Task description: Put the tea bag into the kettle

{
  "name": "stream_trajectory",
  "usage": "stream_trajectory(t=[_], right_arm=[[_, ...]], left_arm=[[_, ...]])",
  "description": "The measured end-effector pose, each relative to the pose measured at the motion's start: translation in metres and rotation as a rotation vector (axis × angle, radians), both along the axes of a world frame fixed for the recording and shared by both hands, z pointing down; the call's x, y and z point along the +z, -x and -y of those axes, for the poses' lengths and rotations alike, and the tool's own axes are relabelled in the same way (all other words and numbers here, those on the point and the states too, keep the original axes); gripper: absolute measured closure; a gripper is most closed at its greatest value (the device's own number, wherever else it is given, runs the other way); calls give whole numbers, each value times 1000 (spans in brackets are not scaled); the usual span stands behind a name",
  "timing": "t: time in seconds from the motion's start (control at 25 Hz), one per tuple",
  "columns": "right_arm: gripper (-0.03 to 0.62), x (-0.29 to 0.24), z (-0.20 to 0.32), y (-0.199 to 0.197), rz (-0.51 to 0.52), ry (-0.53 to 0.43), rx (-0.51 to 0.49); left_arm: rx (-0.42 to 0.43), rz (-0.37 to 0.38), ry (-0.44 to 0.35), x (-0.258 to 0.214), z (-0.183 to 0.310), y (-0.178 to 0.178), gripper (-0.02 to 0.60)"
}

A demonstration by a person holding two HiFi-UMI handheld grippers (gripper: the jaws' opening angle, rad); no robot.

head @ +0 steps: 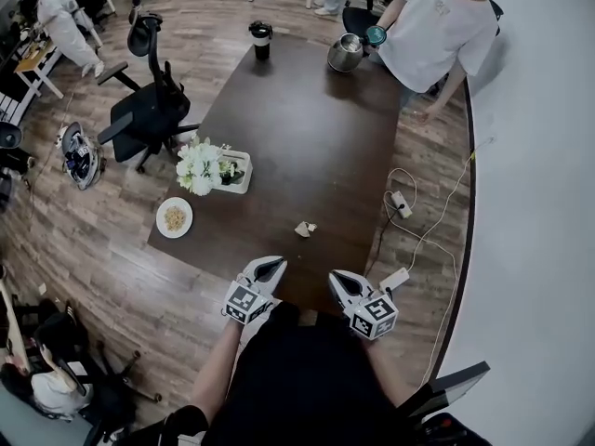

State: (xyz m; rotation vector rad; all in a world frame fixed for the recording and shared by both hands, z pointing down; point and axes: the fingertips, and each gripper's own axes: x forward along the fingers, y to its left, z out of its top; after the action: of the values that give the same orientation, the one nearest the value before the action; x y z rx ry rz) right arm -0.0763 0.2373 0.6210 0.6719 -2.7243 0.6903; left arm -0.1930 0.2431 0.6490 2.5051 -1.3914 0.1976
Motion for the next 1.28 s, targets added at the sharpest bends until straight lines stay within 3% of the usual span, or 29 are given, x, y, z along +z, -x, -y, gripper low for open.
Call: stream_trajectory(t=[0.28, 0.64, 0.96, 1.28], right_arm=[[587, 3, 8, -13, -2, 5, 34], [586, 2, 13, -46, 5, 12, 120], [586, 1, 18, -85, -12, 9, 218], [586, 4, 13, -117, -34, 14, 302]], left_arm=[[11, 36, 22, 14, 13, -8, 577], [-40, 144, 68, 46, 41, -8, 575], [-36, 220, 195, 100, 72, -5, 535], [-28, 247, 352, 158, 95, -6, 499]])
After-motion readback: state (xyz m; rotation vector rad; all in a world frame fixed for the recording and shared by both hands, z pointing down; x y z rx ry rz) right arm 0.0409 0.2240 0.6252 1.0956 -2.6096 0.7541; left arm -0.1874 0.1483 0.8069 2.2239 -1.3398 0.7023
